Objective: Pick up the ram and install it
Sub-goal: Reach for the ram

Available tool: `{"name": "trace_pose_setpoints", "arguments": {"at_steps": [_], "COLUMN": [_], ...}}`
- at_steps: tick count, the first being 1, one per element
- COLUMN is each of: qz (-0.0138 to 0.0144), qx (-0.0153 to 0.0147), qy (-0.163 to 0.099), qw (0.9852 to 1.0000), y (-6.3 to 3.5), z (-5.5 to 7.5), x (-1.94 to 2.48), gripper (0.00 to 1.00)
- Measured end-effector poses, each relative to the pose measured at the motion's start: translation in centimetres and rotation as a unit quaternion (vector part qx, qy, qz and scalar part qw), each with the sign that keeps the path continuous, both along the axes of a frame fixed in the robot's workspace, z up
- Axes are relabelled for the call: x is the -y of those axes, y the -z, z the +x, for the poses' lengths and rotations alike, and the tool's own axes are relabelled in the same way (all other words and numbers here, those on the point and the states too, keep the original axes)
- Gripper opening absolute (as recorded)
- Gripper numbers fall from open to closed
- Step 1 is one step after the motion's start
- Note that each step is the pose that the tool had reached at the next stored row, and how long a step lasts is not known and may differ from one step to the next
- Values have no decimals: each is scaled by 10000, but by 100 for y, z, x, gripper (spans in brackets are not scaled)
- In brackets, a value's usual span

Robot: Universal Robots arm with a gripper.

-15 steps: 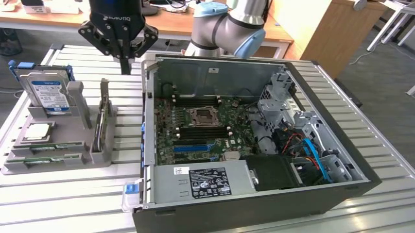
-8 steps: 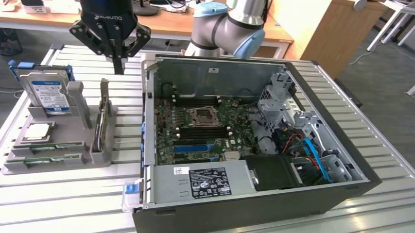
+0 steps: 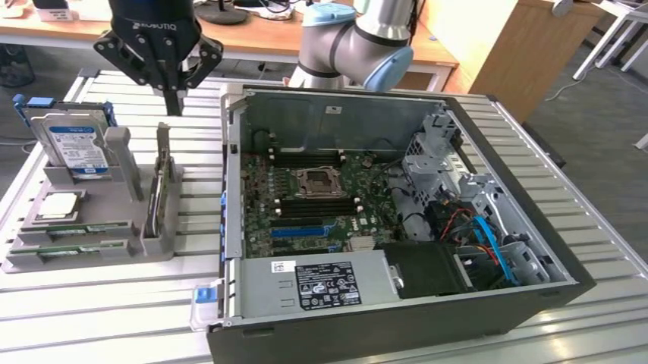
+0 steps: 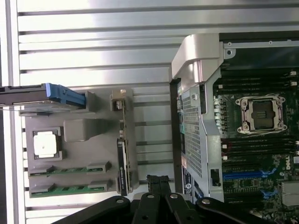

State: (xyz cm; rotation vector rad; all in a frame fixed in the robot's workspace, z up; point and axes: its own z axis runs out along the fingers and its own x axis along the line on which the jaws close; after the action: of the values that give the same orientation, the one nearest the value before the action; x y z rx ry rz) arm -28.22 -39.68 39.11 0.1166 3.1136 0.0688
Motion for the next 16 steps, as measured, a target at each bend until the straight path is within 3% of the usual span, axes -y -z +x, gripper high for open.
{"name": "trace_pose_setpoints", "arguments": {"at_steps": [16], "qz": [0], "qx": [0], "qy": [0], "qw": [10000], "y": [10], "z": [-312], "x": [-22], "gripper": [11]}}
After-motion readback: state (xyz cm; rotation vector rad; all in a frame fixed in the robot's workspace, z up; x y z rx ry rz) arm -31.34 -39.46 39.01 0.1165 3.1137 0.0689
